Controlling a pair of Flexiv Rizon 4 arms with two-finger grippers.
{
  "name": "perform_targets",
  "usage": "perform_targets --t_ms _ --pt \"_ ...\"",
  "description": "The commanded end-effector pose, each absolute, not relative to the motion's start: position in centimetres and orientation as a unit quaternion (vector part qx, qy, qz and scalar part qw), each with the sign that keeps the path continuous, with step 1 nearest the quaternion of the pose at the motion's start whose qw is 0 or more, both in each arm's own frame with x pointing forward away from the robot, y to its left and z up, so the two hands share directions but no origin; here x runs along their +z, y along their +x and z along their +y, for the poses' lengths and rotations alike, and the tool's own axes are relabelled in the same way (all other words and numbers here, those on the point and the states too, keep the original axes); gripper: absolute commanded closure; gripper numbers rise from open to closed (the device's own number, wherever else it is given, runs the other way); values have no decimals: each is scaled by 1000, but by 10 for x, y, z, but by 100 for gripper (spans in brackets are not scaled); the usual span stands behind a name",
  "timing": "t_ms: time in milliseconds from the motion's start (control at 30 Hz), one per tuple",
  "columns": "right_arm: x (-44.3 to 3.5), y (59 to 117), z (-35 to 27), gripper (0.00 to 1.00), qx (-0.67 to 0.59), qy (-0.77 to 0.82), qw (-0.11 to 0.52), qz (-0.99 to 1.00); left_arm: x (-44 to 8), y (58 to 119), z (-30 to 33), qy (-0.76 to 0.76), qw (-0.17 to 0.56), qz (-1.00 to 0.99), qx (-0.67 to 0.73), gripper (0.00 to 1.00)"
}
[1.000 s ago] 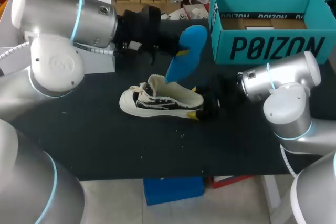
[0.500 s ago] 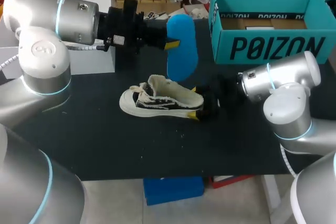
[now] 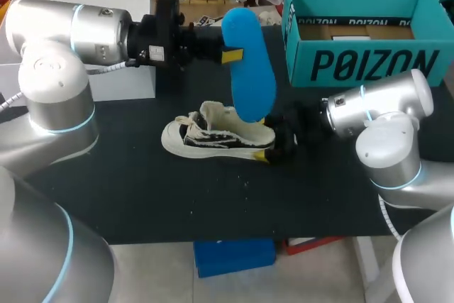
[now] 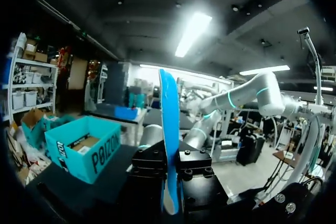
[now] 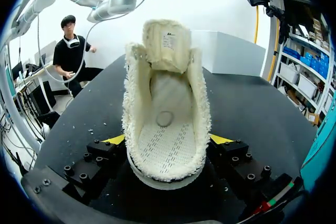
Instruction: Take the shoe out of the shoebox, open the shoe tongue, remove and reinsert the insole, then place the shoe into the shoebox
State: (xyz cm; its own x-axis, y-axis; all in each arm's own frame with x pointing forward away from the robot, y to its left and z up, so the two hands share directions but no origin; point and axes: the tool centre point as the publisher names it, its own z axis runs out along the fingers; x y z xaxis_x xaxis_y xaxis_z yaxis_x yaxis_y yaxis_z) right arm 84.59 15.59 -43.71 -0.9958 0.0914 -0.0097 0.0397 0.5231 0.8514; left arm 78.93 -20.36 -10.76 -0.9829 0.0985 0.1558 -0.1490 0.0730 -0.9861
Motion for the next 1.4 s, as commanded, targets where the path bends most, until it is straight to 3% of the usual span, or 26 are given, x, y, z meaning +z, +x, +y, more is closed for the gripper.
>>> perform_targets --t_ms 33,600,1400 --pt "-441 847 155 100 486 38 26 873 -91 789 -200 13 118 -733 670 100" --pt "-441 847 155 100 486 38 26 873 -35 766 -205 -19 189 -729 658 100" --pt "-441 847 155 100 486 38 26 873 -24 745 -212 -38 219 -744 630 100"
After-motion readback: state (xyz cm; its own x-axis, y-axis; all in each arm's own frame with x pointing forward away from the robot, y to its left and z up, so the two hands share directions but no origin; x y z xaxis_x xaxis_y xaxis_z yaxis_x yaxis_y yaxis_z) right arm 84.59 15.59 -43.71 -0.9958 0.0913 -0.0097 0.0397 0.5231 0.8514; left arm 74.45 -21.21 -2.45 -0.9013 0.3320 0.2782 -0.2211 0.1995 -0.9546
